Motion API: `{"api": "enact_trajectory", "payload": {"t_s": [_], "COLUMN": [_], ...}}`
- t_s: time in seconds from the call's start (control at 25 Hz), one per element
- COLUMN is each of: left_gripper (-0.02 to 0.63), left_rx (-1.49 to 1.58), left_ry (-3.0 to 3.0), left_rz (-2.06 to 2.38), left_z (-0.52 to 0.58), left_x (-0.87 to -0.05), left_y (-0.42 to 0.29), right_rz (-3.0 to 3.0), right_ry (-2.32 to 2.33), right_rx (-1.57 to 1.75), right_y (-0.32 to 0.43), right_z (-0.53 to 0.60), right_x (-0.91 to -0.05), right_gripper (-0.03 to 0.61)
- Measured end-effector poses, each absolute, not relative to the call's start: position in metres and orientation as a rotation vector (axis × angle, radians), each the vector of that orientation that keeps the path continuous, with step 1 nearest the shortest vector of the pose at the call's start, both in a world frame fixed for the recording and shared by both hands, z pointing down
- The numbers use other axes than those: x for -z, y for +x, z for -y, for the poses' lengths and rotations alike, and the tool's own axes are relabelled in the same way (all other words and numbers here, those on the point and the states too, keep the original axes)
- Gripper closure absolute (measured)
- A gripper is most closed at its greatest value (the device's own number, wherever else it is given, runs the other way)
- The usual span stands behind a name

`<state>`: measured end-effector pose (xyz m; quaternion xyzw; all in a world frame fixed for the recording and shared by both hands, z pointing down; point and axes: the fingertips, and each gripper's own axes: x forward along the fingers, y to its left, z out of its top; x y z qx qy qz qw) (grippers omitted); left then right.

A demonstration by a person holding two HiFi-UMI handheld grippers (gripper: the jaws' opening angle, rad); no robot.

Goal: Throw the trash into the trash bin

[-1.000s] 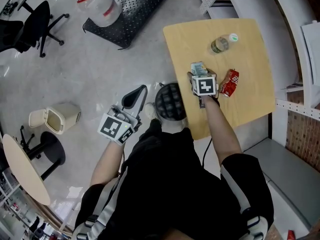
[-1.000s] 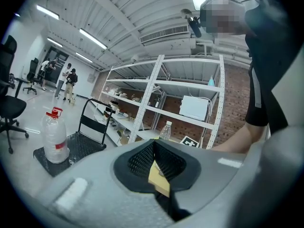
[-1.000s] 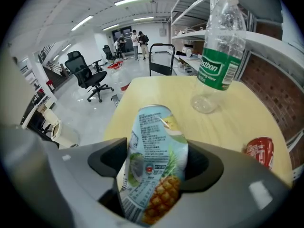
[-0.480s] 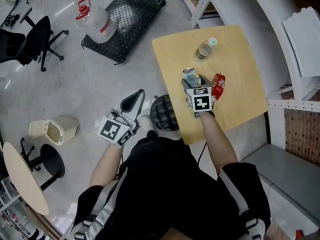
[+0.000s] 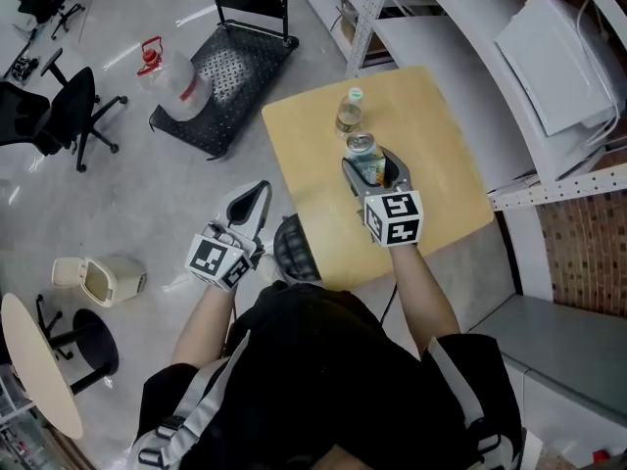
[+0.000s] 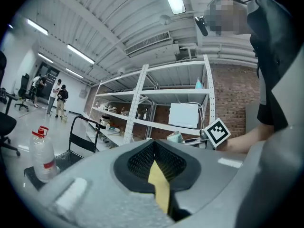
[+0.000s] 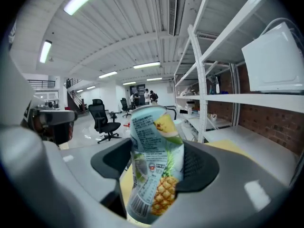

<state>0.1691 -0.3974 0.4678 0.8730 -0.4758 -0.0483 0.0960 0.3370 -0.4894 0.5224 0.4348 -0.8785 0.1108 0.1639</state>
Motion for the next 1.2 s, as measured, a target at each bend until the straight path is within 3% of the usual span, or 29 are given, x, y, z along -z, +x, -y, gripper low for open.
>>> {"api": "enact_trajectory", "payload": {"t_s": [0.28,0.48,0.96,1.2], "left_gripper": [0.614,0.614,0.614,0.614], "left_rx": [0.222,0.207,0.34,0.304], "left_ry": [2.483,2.369,2.205,2.129], "left_rz": [1.573,1.784,2.101,2.247], "left_z": [0.373,0.323,0.197,0.128], "left_x": [-0.448,-0.441,-0.419,-0.408], "left_y": [0.192,0.184,0.087,0.02], "right_rz": [2.756,2.841,2.872,2.955], "right_ry": [1.117,0.938,0.722,0.618], "right_rx": [-0.162,-0.212,-0.176,-0.178], "right_y": [0.357,0.346,0.263,0.183], "right_z": [0.466,0.443,0.356,0.302], "right_x": [-0.465,-0.47,-0.461,-0.438], "right_gripper": [0.281,0.281,0.282,0.282]}}
